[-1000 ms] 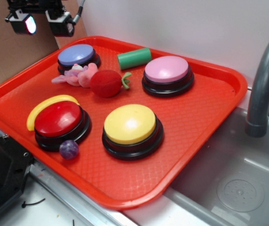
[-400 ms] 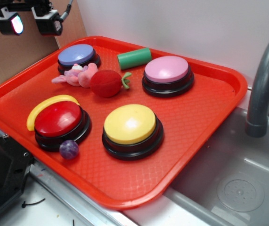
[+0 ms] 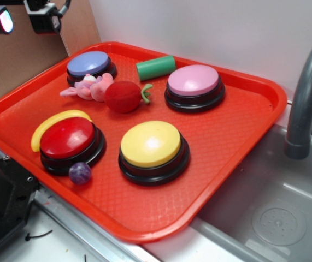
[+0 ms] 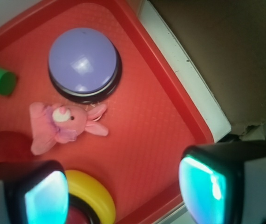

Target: Push the purple button.

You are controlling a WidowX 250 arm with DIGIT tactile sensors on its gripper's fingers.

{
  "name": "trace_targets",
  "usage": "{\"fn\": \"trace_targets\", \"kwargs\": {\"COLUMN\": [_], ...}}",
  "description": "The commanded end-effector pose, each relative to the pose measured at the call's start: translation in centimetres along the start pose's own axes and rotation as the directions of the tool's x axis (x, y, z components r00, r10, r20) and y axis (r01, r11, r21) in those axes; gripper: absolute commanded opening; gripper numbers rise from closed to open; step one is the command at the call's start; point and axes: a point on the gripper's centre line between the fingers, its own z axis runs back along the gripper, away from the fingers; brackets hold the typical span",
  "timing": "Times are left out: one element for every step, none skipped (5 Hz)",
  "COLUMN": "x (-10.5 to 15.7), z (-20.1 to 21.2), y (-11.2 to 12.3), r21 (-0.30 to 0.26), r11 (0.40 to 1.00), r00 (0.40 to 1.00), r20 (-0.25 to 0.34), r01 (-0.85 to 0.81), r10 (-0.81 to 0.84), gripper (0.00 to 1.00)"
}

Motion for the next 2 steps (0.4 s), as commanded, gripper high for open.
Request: {"fn": "trace_targets", "kwargs": {"x": [0.2,0.1], "z": [3.2,3.0], "y": [-1.4,-2.7], "r21": [0.002,0.040], "r11": [0.993,0.979], "r00": [0.988,0.973], "r20": [0.090,0.106], "r01": [0.122,0.200], "r10": [-0.122,-0.203], "gripper": [1.00,1.00]}}
